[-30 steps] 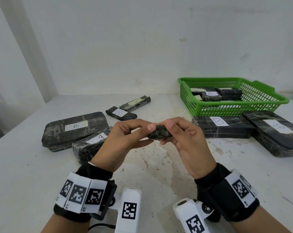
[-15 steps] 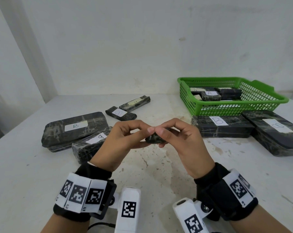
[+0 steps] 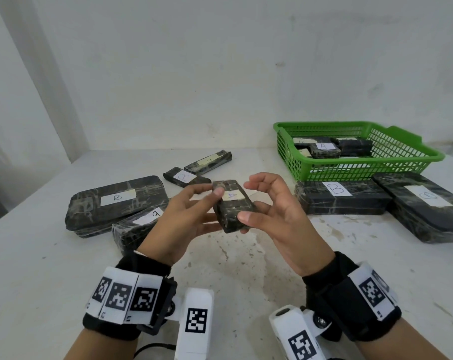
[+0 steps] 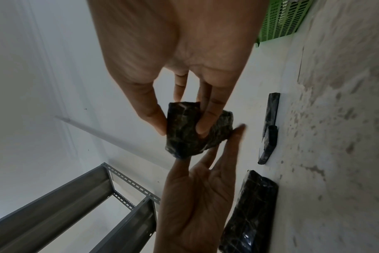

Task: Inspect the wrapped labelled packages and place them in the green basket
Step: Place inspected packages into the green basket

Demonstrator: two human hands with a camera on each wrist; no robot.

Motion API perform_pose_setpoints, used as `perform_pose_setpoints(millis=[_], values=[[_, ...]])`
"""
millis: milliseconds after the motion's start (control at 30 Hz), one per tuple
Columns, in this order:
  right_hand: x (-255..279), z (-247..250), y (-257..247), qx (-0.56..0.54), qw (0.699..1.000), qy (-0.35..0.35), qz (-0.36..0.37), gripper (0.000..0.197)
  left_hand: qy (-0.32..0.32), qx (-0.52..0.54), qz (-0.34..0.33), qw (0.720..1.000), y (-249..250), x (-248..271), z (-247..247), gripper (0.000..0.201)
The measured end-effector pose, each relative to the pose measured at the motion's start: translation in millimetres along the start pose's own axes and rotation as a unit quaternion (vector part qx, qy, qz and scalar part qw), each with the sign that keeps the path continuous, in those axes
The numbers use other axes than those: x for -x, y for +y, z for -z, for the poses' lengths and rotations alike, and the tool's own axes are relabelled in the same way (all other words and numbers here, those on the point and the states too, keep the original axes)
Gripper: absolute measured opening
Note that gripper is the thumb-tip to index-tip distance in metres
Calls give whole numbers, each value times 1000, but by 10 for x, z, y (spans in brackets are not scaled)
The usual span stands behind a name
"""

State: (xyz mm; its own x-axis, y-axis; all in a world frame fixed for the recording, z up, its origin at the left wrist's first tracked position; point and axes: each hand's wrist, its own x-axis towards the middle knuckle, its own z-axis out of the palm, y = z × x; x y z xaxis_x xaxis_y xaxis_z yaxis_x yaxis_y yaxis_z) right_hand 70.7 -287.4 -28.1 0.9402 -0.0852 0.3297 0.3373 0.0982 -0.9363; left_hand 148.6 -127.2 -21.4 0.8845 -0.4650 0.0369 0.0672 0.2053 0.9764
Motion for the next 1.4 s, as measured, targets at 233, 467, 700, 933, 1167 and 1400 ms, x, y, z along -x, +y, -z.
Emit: perform_pose_setpoints(millis=[233, 467, 700, 933, 1167, 1400], values=[[-22, 43, 43, 92, 992, 31, -85, 64, -17, 55, -75, 995, -7, -36, 93, 58], [-47, 132, 62, 113, 992, 58, -19, 31, -92, 3, -96, 991, -32, -5, 70, 41], [-37, 141, 61, 43, 996, 83, -6, 32, -135, -20, -23, 990, -26, 28, 20, 43], [-42, 120, 45, -42, 998, 51, 2, 28, -121, -4, -73, 990, -52, 22, -1, 36], [-47, 91, 49, -36, 996, 77, 35, 32, -125, 11, -84, 988, -64, 45, -37, 38], [-63, 106, 106, -21, 995, 95, 14, 34, -87, -13, -91, 992, -92, 39, -55, 38]])
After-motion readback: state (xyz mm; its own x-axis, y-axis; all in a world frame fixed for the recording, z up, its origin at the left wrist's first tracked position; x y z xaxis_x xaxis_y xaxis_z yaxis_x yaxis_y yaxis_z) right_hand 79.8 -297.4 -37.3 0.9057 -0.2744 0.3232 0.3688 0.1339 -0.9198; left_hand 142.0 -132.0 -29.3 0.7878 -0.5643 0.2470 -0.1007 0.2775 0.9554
